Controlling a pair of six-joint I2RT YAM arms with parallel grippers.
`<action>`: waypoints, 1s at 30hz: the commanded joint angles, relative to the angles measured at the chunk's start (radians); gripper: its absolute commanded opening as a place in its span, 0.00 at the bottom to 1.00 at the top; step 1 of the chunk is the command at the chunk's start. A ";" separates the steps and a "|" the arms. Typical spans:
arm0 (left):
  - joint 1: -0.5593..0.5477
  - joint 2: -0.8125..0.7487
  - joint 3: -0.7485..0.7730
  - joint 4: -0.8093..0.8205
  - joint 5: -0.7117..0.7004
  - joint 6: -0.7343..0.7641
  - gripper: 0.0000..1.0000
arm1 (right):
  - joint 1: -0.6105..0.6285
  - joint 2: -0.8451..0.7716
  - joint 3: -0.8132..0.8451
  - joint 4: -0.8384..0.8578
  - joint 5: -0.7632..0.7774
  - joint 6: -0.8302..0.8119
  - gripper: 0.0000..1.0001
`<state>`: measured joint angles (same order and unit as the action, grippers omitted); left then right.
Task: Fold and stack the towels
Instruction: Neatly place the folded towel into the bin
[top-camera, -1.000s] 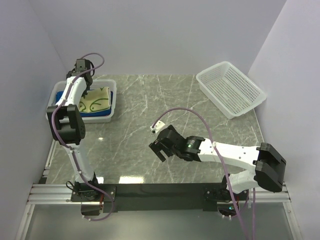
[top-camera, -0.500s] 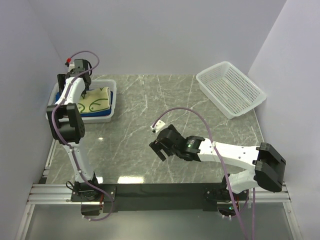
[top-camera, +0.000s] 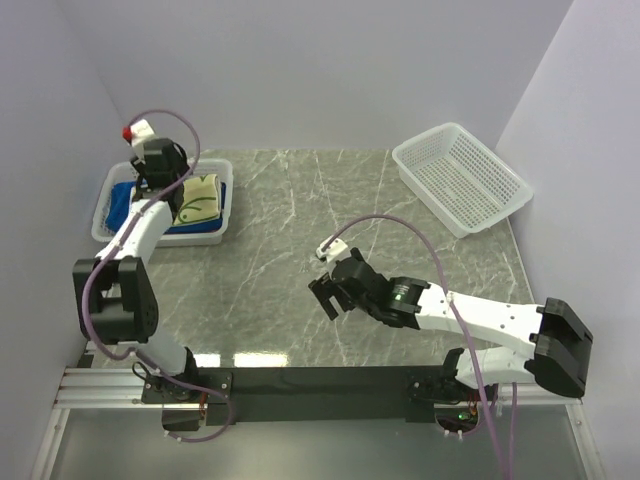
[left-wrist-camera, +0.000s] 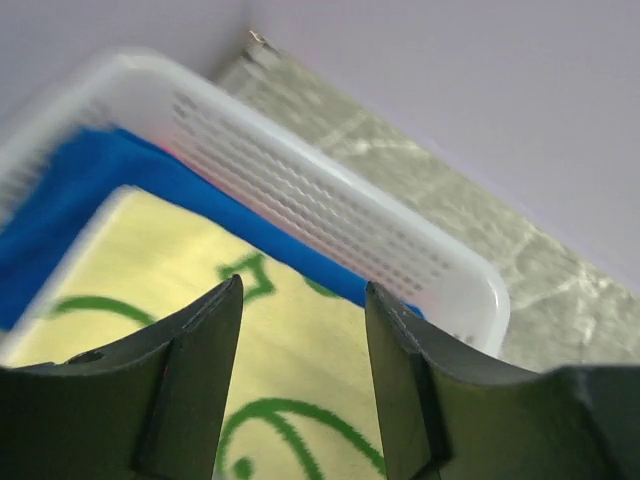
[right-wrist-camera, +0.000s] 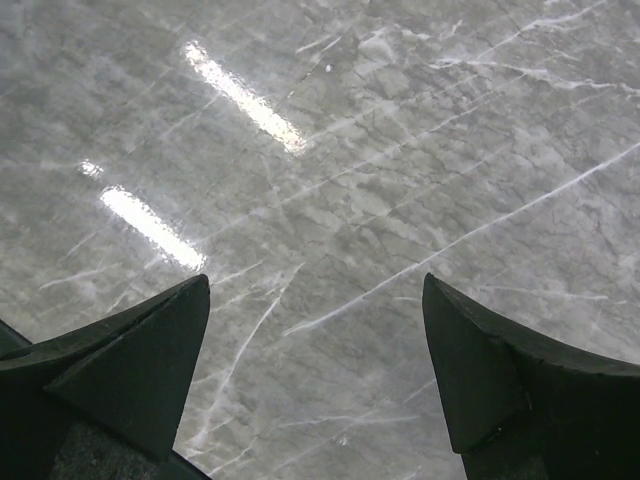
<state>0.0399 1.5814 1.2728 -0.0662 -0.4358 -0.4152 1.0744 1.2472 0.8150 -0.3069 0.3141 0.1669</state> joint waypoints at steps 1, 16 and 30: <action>-0.012 0.052 -0.122 0.305 0.135 -0.076 0.56 | -0.013 -0.054 -0.031 0.071 -0.006 0.023 0.93; -0.160 0.117 -0.265 0.491 -0.023 -0.050 0.53 | -0.036 -0.065 -0.105 0.100 -0.032 0.031 0.92; -0.166 -0.322 -0.062 -0.162 0.011 -0.169 0.96 | -0.217 -0.218 -0.016 -0.018 0.167 0.121 0.94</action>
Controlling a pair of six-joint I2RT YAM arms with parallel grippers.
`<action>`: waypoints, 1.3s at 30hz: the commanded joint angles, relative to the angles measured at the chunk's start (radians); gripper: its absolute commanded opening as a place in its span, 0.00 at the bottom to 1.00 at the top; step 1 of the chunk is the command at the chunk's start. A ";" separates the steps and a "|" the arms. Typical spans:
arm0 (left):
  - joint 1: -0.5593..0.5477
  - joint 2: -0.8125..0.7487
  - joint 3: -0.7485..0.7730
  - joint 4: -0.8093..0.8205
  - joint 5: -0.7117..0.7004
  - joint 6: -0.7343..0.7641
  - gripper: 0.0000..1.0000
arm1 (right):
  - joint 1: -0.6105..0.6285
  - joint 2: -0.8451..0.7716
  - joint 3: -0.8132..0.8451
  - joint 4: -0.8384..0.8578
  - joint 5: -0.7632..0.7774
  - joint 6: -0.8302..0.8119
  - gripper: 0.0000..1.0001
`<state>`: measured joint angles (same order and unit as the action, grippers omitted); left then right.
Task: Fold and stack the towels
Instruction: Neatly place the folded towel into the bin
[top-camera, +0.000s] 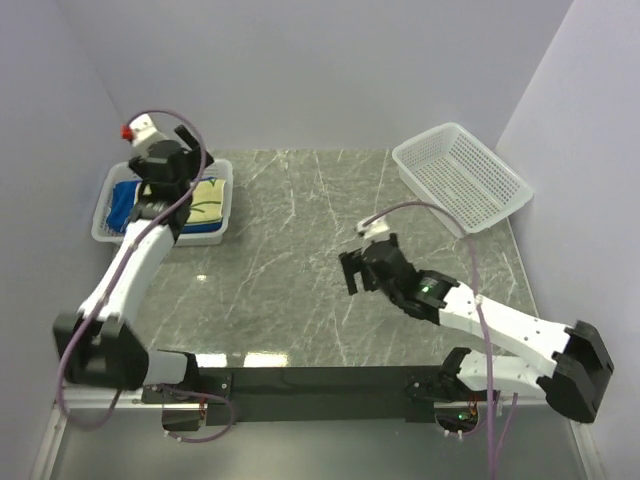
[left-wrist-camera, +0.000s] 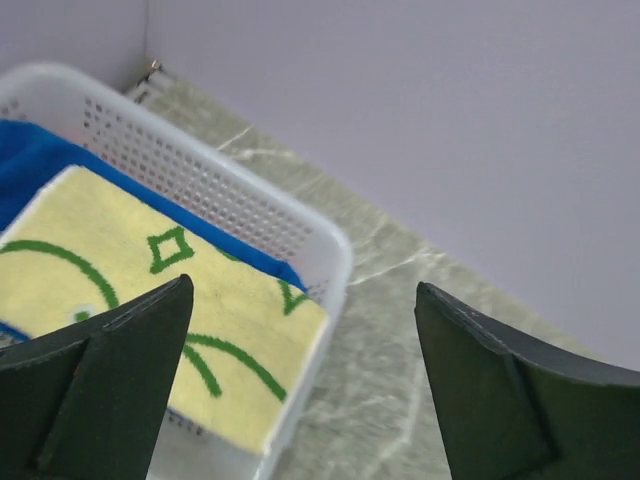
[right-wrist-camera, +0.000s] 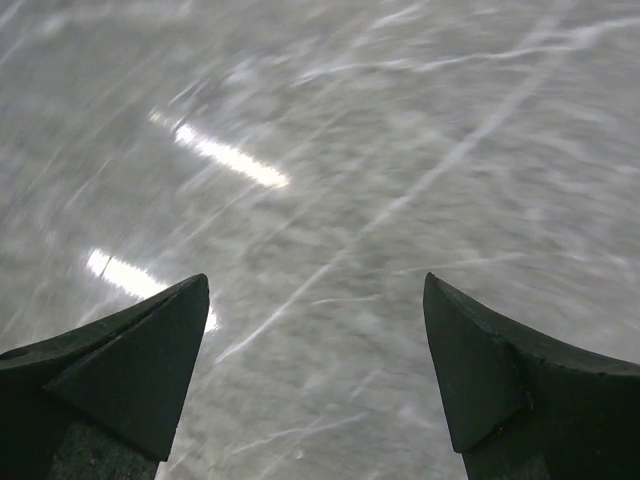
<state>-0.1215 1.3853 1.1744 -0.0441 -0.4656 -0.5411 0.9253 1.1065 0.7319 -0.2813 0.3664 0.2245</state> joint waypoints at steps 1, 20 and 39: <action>-0.004 -0.202 0.027 -0.215 0.062 -0.045 0.99 | -0.116 -0.095 0.081 -0.061 0.129 0.097 0.94; -0.009 -1.161 -0.185 -0.728 -0.051 -0.098 0.99 | -0.309 -0.779 -0.018 -0.213 0.405 0.105 0.99; -0.017 -1.491 -0.492 -0.617 -0.157 -0.177 0.99 | -0.309 -0.965 -0.086 -0.180 0.335 0.049 1.00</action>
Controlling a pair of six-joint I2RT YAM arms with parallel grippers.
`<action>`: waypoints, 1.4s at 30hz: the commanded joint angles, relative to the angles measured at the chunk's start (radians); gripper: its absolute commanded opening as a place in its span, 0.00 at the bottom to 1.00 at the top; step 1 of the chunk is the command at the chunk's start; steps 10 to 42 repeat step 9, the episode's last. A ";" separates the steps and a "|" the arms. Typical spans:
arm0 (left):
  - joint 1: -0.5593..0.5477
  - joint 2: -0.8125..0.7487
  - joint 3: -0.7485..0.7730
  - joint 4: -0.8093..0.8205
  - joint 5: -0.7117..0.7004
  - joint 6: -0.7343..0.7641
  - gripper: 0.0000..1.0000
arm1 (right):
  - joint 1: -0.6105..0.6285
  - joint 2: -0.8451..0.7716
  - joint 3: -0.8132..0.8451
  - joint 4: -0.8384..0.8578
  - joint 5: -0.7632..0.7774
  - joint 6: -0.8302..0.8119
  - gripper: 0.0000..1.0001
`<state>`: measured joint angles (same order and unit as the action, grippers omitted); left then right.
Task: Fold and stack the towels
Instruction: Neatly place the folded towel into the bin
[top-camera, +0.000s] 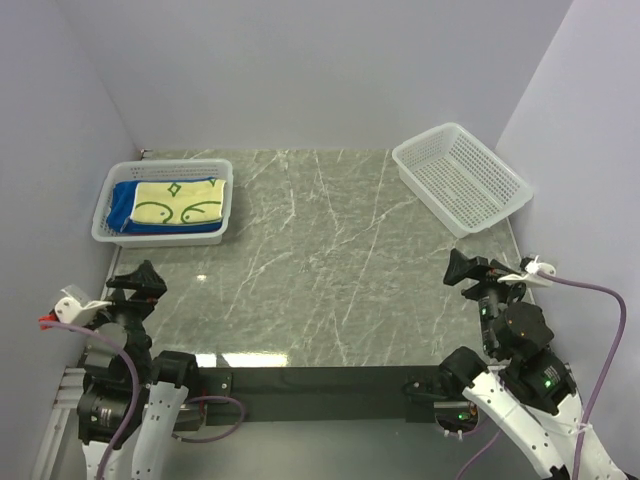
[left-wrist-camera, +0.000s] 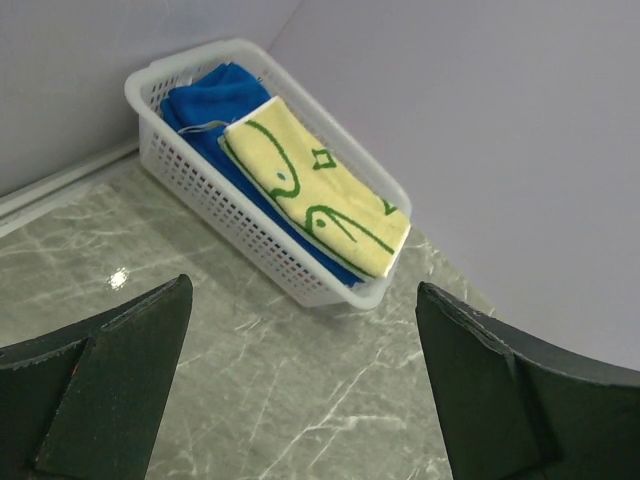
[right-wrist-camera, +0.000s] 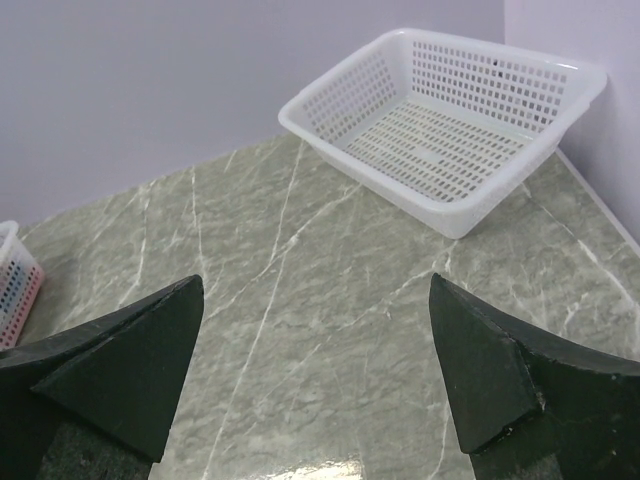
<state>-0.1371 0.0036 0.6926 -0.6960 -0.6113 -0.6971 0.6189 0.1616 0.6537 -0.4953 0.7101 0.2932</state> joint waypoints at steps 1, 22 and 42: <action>-0.001 -0.109 -0.005 0.042 -0.011 -0.018 0.99 | -0.004 -0.025 -0.009 0.034 -0.012 -0.022 1.00; 0.007 -0.090 -0.016 0.047 -0.005 -0.018 0.99 | -0.004 -0.022 -0.017 0.058 -0.032 -0.037 1.00; 0.007 -0.090 -0.016 0.047 -0.005 -0.018 0.99 | -0.004 -0.022 -0.017 0.058 -0.032 -0.037 1.00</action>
